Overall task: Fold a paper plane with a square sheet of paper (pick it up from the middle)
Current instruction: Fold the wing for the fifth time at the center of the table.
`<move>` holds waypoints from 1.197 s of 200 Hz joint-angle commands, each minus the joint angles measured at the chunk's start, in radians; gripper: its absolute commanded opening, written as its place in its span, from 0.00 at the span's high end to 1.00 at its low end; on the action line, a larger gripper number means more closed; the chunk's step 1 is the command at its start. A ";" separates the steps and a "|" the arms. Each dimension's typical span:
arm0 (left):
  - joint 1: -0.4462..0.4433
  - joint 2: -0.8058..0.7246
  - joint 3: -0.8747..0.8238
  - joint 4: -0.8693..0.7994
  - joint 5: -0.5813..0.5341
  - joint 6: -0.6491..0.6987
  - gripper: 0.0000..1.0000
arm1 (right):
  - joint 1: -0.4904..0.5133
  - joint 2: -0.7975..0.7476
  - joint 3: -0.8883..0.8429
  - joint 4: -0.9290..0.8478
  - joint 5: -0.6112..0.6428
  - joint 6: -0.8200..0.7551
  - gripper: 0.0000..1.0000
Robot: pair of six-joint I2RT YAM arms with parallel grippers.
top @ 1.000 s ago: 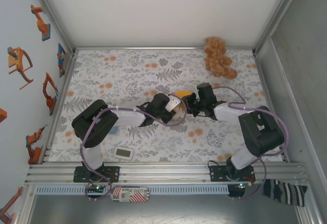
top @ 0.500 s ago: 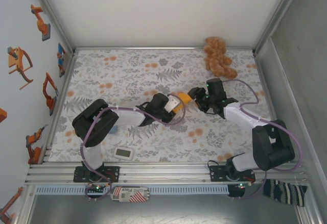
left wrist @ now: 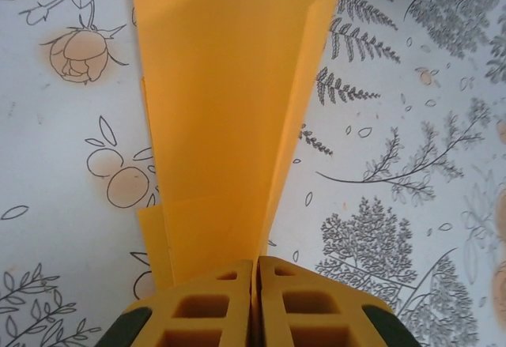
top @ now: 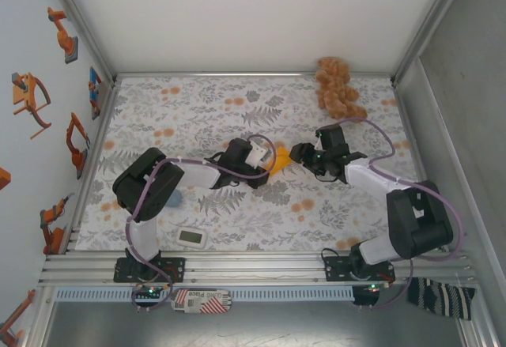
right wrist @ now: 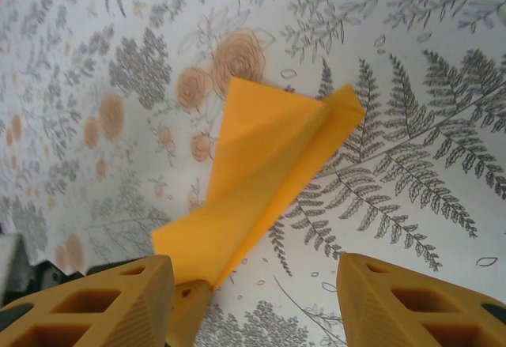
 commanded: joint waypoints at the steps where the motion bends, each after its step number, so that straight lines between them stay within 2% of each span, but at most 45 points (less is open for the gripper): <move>1: 0.018 0.027 0.040 -0.003 0.103 -0.138 0.89 | -0.006 0.029 -0.015 0.042 -0.058 -0.064 0.44; 56: 0.026 0.080 0.111 -0.074 0.196 -0.231 0.89 | -0.005 0.124 0.020 0.048 -0.112 -0.117 0.44; 121: 0.026 0.110 0.127 -0.104 0.200 -0.259 0.89 | -0.002 0.207 0.078 0.023 -0.121 -0.173 0.42; 239: 0.029 0.168 0.101 -0.095 0.182 -0.277 0.82 | 0.032 0.328 0.143 -0.012 -0.123 -0.198 0.41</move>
